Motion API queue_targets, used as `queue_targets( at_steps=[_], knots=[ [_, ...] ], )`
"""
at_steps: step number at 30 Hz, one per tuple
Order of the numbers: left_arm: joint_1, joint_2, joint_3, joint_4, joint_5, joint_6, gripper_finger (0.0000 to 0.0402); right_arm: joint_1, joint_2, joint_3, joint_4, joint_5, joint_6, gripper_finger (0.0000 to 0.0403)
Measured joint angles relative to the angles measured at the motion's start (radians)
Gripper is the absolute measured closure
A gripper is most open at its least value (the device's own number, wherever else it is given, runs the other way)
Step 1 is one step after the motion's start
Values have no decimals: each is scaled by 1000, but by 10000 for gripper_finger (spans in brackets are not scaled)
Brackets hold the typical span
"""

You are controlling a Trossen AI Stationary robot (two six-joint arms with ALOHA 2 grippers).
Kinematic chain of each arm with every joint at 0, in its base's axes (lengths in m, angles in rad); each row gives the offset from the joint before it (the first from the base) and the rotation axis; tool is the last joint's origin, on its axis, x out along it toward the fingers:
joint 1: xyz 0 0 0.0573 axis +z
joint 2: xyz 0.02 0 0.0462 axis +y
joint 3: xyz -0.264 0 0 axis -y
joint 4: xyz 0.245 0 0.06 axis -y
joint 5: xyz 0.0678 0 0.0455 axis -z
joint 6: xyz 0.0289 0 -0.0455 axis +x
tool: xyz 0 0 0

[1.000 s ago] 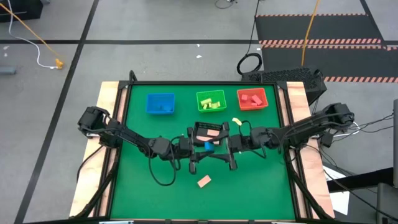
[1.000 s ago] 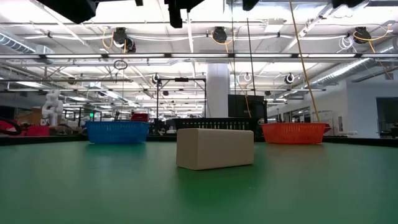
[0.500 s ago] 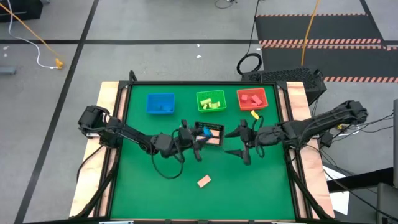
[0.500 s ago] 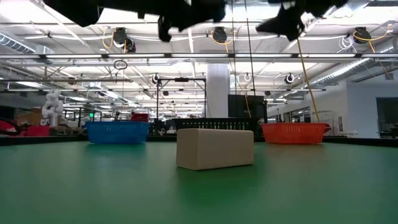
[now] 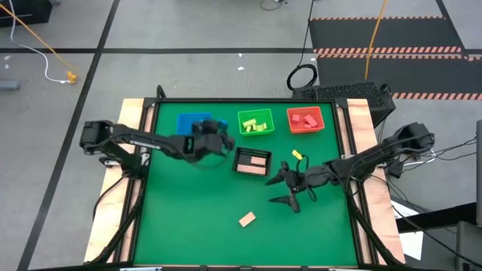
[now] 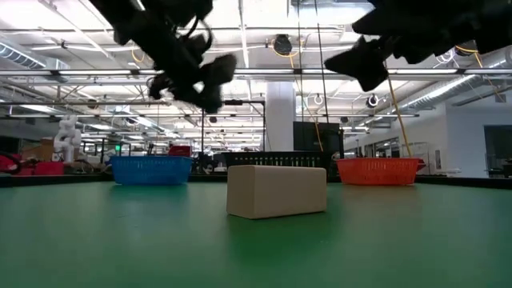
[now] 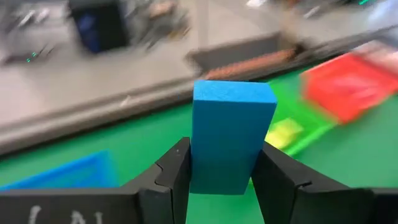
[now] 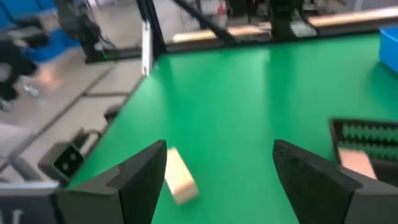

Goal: Sort & place blocks by color
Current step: Put the blue block into the blue bin, then put the wooden block into the black bin

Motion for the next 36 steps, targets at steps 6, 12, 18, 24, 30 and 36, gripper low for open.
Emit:
queue_targets(
  at_steps=[6, 12, 18, 24, 30, 36],
  knots=[
    [117, -30, -2, -398, 116, -251, 267, 0, 162, -8, 249, 9, 6, 120],
    [158, -13, -3, -535, 179, -349, 267, 0, 319, -8, 441, 7, 26, 120],
    [198, -14, -1, -578, 155, -350, 256, 0, 412, -8, 485, 4, -4, 120],
    [246, -14, -1, -606, 152, -376, 213, 9, 491, -3, 547, 3, -1, 122],
    [266, -14, -1, -602, 169, -420, 235, 19, 546, -2, 638, 1, 8, 122],
    [248, -14, -1, -580, 210, -422, 250, 37, 555, -2, 642, -2, 23, 122]
  ],
)
